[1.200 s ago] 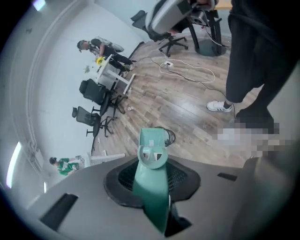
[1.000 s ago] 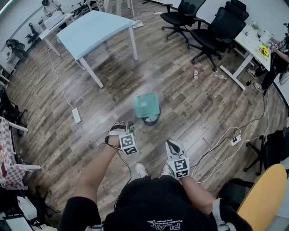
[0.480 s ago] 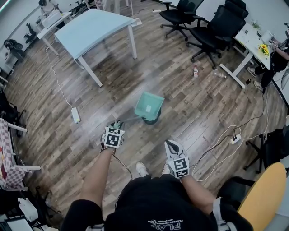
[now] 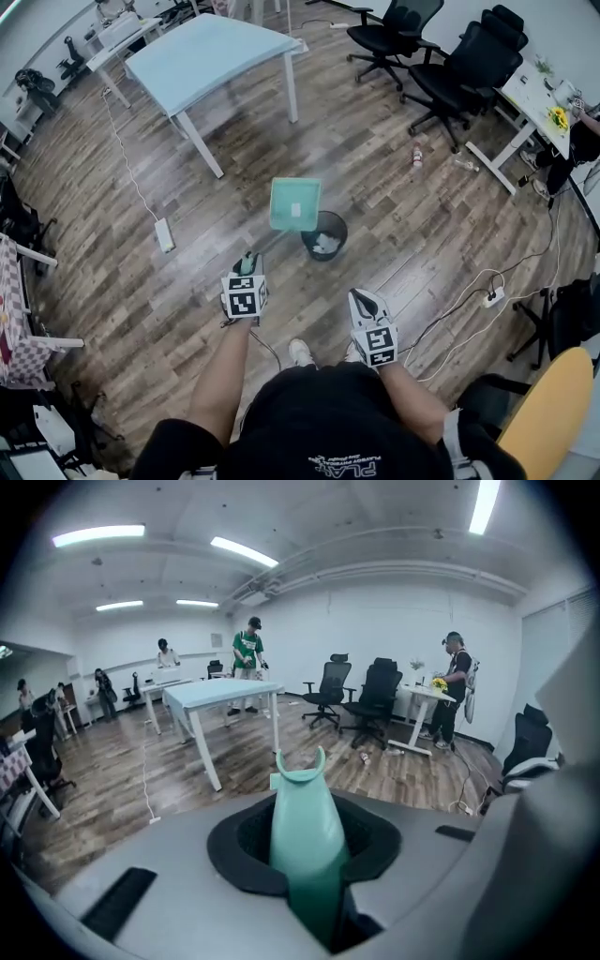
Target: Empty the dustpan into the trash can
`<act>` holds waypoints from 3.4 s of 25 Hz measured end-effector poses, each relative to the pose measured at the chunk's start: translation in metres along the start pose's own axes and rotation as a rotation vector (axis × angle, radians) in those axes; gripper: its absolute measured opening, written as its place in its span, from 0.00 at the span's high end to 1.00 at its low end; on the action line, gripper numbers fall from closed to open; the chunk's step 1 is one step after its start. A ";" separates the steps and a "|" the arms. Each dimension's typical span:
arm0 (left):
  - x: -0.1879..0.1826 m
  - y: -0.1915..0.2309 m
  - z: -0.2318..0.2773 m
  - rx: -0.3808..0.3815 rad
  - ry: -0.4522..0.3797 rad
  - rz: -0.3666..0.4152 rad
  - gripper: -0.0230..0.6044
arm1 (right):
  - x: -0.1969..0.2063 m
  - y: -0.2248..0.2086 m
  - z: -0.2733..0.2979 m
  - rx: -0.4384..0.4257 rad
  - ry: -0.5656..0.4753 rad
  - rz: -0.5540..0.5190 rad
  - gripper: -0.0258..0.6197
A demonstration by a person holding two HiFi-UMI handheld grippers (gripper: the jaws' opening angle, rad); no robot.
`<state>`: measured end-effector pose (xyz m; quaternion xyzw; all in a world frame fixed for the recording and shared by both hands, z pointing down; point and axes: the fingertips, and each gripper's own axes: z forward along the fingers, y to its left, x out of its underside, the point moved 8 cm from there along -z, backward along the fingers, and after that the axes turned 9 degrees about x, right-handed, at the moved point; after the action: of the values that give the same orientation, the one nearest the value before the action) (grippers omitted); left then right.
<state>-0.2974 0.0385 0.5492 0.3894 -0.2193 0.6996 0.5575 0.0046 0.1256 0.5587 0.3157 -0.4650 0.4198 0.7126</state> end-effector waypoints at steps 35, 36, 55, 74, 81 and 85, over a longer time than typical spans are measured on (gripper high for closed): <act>0.037 0.080 0.144 -0.126 0.286 -0.101 0.81 | -0.029 -0.069 0.191 0.020 0.065 0.045 0.92; 0.039 0.079 0.151 -0.129 0.296 -0.107 0.81 | -0.027 -0.072 0.194 0.009 0.073 0.044 0.92; 0.078 0.098 0.237 -0.136 0.426 -0.150 0.81 | -0.026 -0.064 0.234 -0.115 0.128 0.043 0.92; 0.088 0.120 0.224 -0.073 0.374 -0.161 0.63 | -0.025 -0.013 0.208 -0.130 0.128 0.046 0.92; 0.041 0.114 0.168 -0.054 0.194 -0.088 0.59 | -0.027 -0.003 0.201 -0.114 0.109 0.062 0.92; 0.005 0.115 0.127 -0.042 0.057 -0.067 0.70 | -0.037 0.011 0.202 -0.122 0.082 0.059 0.92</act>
<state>-0.3685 -0.0849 0.6441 0.3646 -0.2048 0.6867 0.5946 -0.0935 -0.0501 0.5996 0.2403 -0.4693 0.4240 0.7364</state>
